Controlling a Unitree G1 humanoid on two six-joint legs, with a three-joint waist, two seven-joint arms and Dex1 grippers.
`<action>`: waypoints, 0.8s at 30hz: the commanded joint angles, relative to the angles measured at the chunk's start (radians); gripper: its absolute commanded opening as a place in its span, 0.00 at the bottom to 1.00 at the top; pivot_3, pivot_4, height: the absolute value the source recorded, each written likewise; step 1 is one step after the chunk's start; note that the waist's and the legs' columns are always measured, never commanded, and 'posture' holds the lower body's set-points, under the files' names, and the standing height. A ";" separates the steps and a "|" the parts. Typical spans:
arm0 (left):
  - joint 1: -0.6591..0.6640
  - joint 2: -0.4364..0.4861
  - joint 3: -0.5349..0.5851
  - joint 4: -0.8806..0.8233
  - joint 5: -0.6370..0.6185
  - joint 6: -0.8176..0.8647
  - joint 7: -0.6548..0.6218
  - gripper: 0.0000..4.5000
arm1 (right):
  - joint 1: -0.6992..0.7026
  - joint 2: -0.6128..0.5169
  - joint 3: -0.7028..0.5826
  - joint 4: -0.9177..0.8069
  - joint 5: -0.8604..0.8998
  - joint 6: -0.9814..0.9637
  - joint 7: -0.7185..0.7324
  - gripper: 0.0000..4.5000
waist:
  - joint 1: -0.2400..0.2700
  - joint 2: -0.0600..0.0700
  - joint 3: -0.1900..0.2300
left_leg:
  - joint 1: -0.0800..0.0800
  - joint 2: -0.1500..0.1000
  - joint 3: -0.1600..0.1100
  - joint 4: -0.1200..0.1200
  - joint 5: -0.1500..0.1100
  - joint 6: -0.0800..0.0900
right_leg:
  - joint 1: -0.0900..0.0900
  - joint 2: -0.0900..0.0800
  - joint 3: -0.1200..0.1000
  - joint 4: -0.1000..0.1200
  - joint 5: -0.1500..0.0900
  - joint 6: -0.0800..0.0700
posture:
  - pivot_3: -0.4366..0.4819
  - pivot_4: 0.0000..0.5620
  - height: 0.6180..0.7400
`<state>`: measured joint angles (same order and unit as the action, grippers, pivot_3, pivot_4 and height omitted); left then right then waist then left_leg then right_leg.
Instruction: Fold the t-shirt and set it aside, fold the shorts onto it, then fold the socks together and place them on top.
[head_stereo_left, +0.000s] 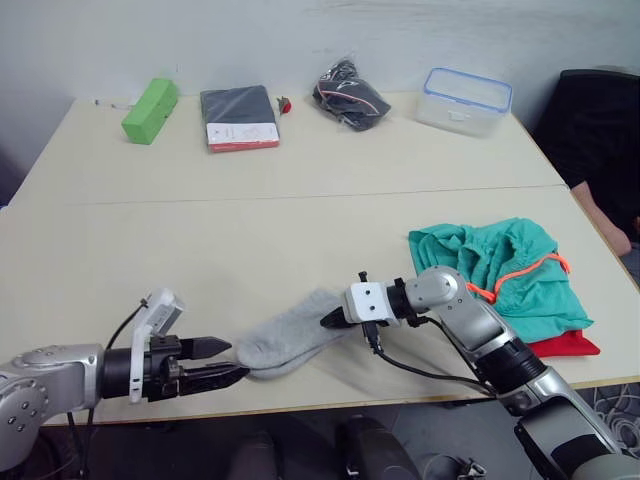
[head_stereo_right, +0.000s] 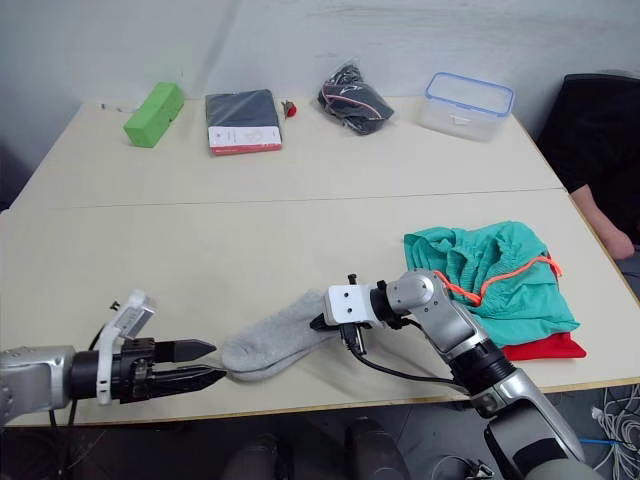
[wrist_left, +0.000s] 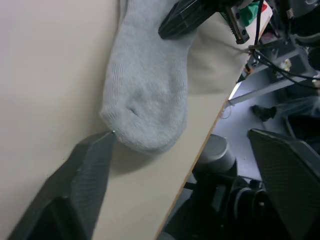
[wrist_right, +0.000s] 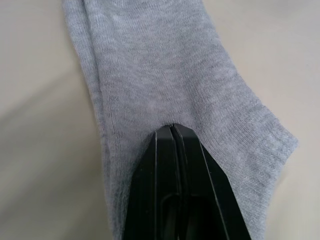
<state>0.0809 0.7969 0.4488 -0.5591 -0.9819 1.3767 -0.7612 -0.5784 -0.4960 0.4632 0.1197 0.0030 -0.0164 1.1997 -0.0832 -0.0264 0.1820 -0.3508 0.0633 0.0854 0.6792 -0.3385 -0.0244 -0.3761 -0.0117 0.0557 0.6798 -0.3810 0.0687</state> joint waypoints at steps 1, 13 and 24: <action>-0.003 -0.068 -0.001 0.045 -0.041 0.068 0.090 1.00 | 0.026 -0.003 0.015 0.007 -0.028 0.021 -0.004 0.00 | -0.001 0.000 0.000 | 0.000 0.000 0.000 0.000 0.000 0.000 | 0.000 0.000 0.000 0.000 0.000 0.000 | 0.48 0.27 1.00; 0.000 -0.240 0.007 0.088 -0.128 0.187 0.253 1.00 | 0.033 -0.020 0.002 -0.016 -0.030 0.031 -0.007 0.00 | 0.001 -0.001 -0.001 | 0.000 0.000 -0.001 -0.001 0.000 -0.001 | 0.001 -0.001 -0.001 -0.002 0.000 0.000 | 0.48 0.27 1.00; -0.048 -0.277 -0.015 0.152 -0.163 0.158 0.273 0.51 | 0.039 -0.012 -0.003 -0.023 -0.039 0.034 -0.029 0.00 | 0.001 0.000 0.000 | -0.001 -0.001 -0.001 -0.001 0.000 -0.002 | 0.001 -0.001 -0.001 -0.004 0.000 0.000 | 0.48 0.27 1.00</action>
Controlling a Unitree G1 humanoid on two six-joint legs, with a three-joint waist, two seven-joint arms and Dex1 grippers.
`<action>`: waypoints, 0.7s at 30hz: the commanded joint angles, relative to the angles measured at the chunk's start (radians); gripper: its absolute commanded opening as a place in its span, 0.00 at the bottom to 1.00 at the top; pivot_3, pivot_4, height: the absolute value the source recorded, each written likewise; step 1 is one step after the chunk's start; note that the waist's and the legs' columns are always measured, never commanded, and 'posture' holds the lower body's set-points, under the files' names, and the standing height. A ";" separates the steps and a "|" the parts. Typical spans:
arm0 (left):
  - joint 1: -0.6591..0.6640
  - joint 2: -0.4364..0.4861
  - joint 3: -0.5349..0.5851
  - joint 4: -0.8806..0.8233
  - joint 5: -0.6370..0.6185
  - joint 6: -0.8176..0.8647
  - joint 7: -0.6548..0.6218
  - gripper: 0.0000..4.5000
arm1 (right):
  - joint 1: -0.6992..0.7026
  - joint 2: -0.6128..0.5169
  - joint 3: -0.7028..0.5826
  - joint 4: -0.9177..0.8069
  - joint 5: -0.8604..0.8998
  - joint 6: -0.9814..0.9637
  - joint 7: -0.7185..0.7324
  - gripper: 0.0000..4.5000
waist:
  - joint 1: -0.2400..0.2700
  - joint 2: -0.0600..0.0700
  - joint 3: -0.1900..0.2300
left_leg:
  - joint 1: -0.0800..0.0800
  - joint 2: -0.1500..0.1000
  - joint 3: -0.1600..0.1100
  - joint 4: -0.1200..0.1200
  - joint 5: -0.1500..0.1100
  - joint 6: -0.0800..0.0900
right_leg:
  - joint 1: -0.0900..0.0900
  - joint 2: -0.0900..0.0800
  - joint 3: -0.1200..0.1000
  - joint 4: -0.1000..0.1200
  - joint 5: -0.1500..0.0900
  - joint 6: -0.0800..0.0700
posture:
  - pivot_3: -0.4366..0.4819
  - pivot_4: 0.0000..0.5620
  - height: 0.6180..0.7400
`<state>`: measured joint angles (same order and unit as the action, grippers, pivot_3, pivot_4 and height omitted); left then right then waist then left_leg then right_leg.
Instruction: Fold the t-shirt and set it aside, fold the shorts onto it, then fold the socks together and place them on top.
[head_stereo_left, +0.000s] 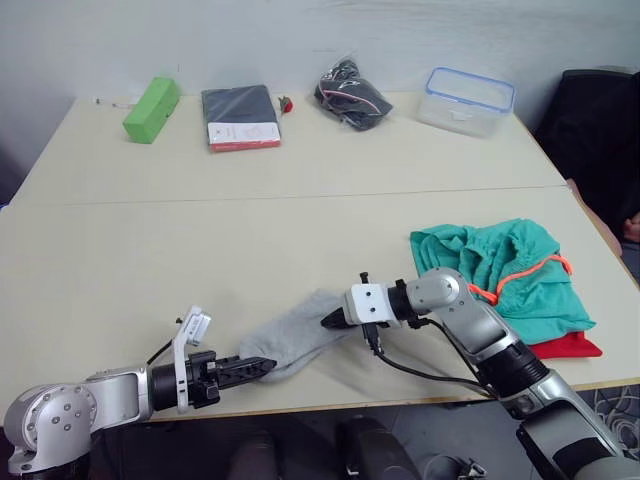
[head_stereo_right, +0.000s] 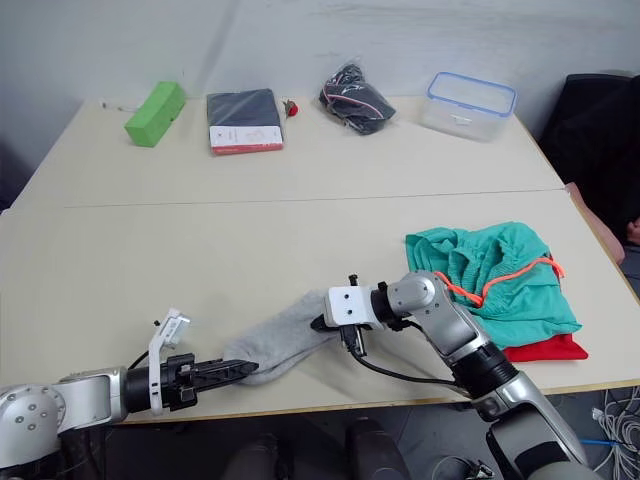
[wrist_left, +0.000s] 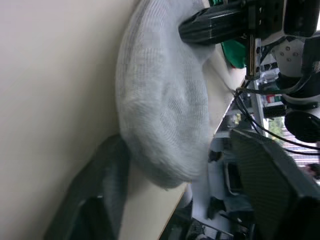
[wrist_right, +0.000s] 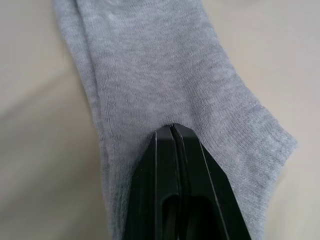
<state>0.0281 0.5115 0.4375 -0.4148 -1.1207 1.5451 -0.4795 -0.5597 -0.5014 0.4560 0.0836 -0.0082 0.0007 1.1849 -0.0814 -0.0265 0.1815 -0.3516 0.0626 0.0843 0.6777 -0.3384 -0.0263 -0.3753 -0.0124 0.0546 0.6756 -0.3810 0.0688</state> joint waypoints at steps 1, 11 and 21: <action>0.005 0.014 -0.001 0.014 -0.026 -0.016 -0.015 0.44 | 0.022 -0.007 0.005 0.012 -0.028 0.017 -0.016 0.00 | 0.000 0.000 0.000 | 0.000 0.000 0.000 0.000 0.000 0.000 | 0.000 0.000 0.000 0.000 0.000 0.000 | 0.48 0.27 1.00; -0.163 0.120 0.009 0.048 -0.126 -0.035 -0.056 0.01 | 0.039 -0.010 0.006 0.007 -0.038 -0.001 -0.041 0.00 | 0.001 0.000 0.000 | 0.000 0.000 0.000 -0.002 0.000 -0.001 | 0.000 0.000 0.000 -0.002 0.000 0.000 | 0.48 0.27 1.00; -0.407 0.090 -0.316 0.081 0.035 -0.192 -0.084 0.01 | 0.062 -0.014 0.009 -0.010 -0.051 0.005 -0.067 0.00 | -0.001 0.000 0.000 | 0.000 0.000 0.000 -0.004 0.001 -0.002 | 0.000 0.001 0.000 -0.003 0.000 0.000 | 0.48 0.27 1.00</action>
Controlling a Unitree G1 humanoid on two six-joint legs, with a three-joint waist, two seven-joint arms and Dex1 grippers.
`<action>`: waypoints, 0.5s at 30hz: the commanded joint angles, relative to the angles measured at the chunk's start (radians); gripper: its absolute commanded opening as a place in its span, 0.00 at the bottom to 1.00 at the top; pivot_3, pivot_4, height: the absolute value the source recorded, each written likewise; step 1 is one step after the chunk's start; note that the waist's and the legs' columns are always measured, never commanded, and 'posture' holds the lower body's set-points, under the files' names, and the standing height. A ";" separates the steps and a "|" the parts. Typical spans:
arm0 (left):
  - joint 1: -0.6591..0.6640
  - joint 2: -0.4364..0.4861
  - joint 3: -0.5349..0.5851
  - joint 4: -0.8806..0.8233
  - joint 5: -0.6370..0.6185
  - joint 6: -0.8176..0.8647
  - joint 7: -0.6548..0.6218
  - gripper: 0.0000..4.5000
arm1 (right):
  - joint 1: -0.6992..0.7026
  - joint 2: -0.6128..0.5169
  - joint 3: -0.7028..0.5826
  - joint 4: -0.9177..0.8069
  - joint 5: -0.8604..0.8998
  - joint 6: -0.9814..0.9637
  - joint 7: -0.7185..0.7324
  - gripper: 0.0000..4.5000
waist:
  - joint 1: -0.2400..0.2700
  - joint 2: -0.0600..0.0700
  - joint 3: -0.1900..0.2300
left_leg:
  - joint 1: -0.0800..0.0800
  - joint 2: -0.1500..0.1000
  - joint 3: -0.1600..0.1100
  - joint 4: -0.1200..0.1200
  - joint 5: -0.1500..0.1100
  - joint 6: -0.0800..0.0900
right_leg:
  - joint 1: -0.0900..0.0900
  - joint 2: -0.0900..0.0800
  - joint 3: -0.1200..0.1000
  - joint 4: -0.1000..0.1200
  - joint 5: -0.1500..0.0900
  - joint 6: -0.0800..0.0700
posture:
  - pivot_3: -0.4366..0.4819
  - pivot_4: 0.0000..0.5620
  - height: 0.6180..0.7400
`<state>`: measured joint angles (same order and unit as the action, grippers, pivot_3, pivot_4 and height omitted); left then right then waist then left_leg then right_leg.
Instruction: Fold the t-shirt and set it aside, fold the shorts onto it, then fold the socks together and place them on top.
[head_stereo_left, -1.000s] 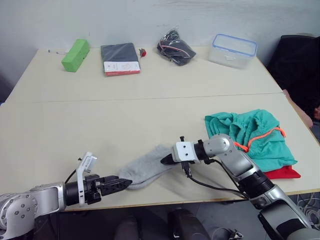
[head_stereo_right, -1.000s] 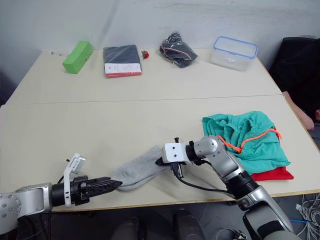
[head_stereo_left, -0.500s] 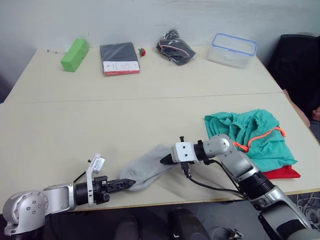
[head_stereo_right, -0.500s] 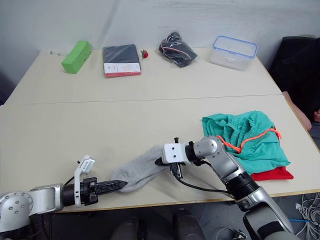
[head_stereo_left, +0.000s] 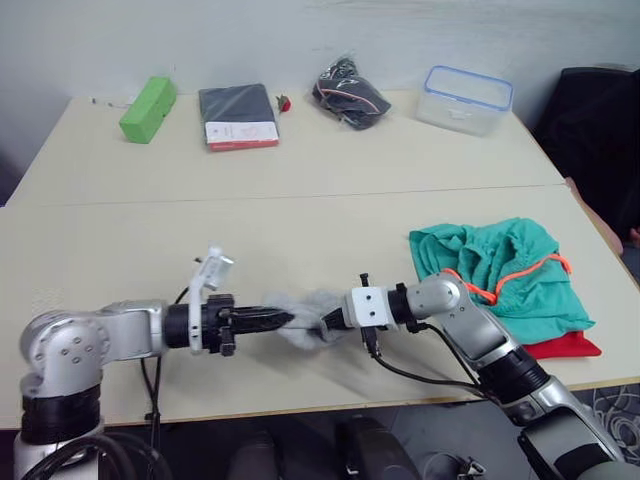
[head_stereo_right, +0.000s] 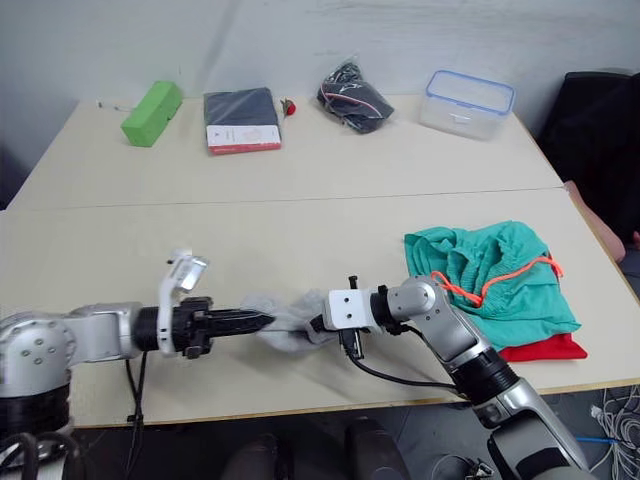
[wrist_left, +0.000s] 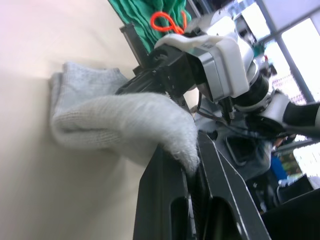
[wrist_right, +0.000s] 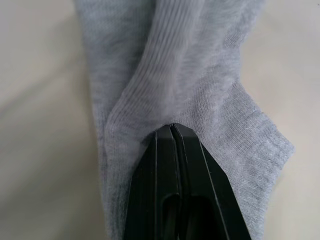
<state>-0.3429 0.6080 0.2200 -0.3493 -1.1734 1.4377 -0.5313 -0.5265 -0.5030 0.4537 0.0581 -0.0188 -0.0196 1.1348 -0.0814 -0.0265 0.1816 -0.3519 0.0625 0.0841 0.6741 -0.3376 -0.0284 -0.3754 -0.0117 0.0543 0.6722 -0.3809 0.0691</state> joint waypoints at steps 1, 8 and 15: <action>-0.052 -0.008 -0.146 0.032 0.137 -0.132 -0.052 0.01 | 0.033 -0.013 0.010 0.011 -0.040 0.030 -0.020 0.00 | -0.001 0.000 0.000 | 0.000 0.000 0.000 0.000 0.000 0.000 | 0.000 0.000 0.000 0.000 0.000 0.000 | 0.48 0.27 1.00; -0.177 -0.054 -0.324 0.154 0.346 -0.306 -0.110 0.06 | 0.058 -0.032 -0.001 -0.035 -0.035 0.057 -0.031 0.00 | 0.003 0.000 0.000 | 0.000 0.000 0.000 0.000 0.001 -0.001 | 0.000 0.001 0.000 -0.001 0.000 0.000 | 0.48 0.27 1.00; -0.175 -0.016 -0.217 0.089 0.239 -0.256 -0.193 0.54 | 0.073 -0.050 -0.007 -0.052 -0.034 0.070 -0.042 0.00 | 0.006 0.000 0.000 | -0.001 0.000 0.000 -0.001 0.000 0.000 | -0.001 0.000 0.000 -0.001 0.000 0.000 | 0.48 0.27 1.00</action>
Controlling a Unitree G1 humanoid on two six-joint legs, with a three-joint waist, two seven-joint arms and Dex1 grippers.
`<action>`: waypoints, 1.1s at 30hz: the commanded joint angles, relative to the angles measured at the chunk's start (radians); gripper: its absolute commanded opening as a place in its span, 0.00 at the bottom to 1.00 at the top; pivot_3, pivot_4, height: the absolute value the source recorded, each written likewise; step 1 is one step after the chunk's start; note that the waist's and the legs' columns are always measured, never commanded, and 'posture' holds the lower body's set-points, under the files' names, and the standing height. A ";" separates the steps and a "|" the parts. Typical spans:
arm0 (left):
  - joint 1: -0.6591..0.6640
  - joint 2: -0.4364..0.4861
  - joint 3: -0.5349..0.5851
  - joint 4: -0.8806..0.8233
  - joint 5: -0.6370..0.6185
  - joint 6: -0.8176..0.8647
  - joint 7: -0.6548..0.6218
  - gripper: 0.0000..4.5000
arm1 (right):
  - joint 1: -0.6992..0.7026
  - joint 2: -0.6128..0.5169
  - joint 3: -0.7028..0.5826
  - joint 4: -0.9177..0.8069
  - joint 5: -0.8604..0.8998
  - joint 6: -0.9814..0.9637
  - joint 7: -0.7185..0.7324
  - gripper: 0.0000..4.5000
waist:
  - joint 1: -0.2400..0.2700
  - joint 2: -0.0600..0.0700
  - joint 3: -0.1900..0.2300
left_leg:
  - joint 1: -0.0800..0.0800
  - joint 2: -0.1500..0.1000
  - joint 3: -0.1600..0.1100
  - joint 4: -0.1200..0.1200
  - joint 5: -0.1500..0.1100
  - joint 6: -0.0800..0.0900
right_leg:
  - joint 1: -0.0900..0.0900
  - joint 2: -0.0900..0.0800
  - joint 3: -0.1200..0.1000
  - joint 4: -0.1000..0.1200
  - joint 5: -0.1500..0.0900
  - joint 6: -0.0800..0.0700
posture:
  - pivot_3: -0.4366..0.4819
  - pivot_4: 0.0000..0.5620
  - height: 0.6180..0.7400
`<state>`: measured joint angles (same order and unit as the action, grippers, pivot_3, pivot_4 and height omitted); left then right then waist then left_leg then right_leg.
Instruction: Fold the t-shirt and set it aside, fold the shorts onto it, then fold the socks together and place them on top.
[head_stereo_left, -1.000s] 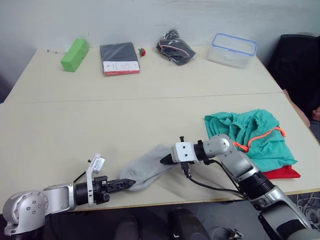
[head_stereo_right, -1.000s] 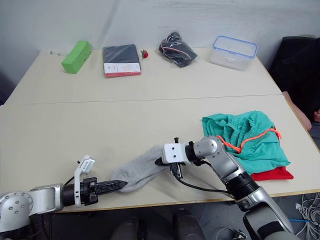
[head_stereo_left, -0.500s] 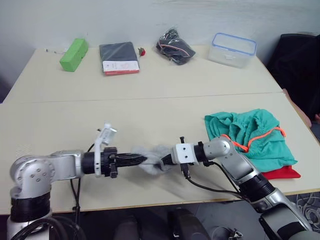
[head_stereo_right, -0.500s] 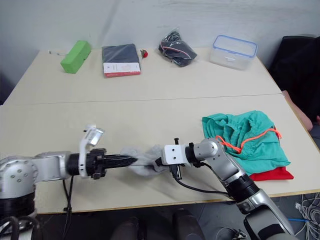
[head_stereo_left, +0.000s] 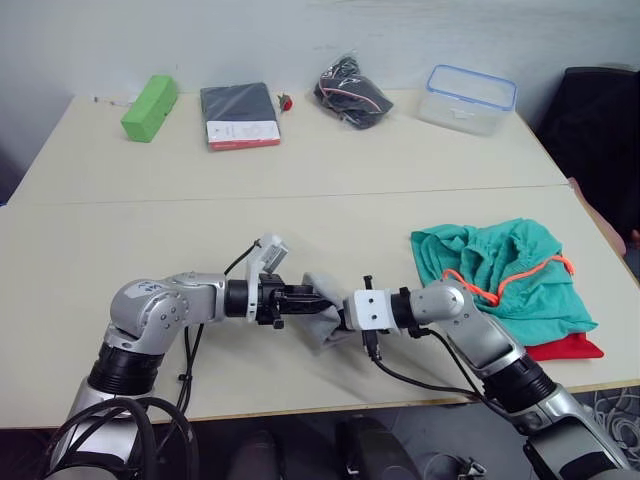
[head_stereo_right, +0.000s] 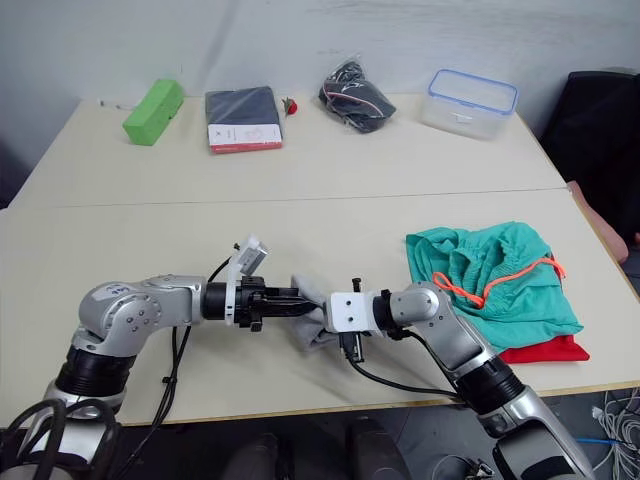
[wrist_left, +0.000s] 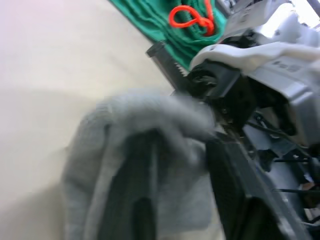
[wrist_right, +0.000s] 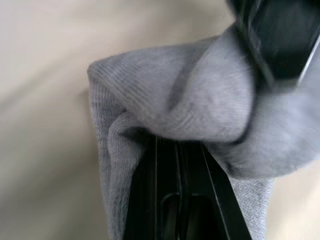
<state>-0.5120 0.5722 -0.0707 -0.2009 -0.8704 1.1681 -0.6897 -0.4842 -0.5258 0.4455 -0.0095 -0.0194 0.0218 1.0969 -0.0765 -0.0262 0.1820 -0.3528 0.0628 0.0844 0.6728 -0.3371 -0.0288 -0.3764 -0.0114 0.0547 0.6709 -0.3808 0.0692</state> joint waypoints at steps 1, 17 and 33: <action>-0.004 0.027 0.097 -0.058 -0.081 0.022 -0.044 0.60 | 0.032 -0.027 0.001 0.014 -0.033 0.031 -0.006 0.00 | 0.001 0.000 0.000 | 0.000 0.000 0.000 0.000 0.000 0.000 | 0.000 0.000 0.000 0.000 0.000 0.000 | 0.48 0.27 1.00; 0.119 0.124 -0.051 -0.025 0.205 -0.359 -0.276 0.67 | 0.022 -0.023 -0.001 0.008 -0.027 0.063 -0.003 0.00 | 0.011 0.000 0.000 | 0.000 0.000 0.000 -0.005 0.001 0.001 | 0.000 -0.001 0.000 -0.005 0.000 0.000 | 0.48 0.27 1.00; 0.116 0.186 0.019 -0.074 0.158 -0.338 -0.382 0.27 | 0.023 -0.025 -0.003 0.004 -0.030 0.071 -0.003 0.00 | 0.017 0.000 0.000 | 0.000 0.000 0.000 -0.006 0.001 0.001 | 0.000 -0.001 0.000 -0.004 0.000 0.000 | 0.48 0.27 1.00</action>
<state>-0.4000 0.7417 -0.0814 -0.2234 -0.6728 0.8221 -1.0380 -0.4738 -0.5334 0.4355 -0.0355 -0.0182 0.0665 1.0963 -0.0596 -0.0261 0.1822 -0.3527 0.0625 0.0845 0.6669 -0.3357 -0.0275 -0.3764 -0.0121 0.0546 0.6666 -0.3806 0.0691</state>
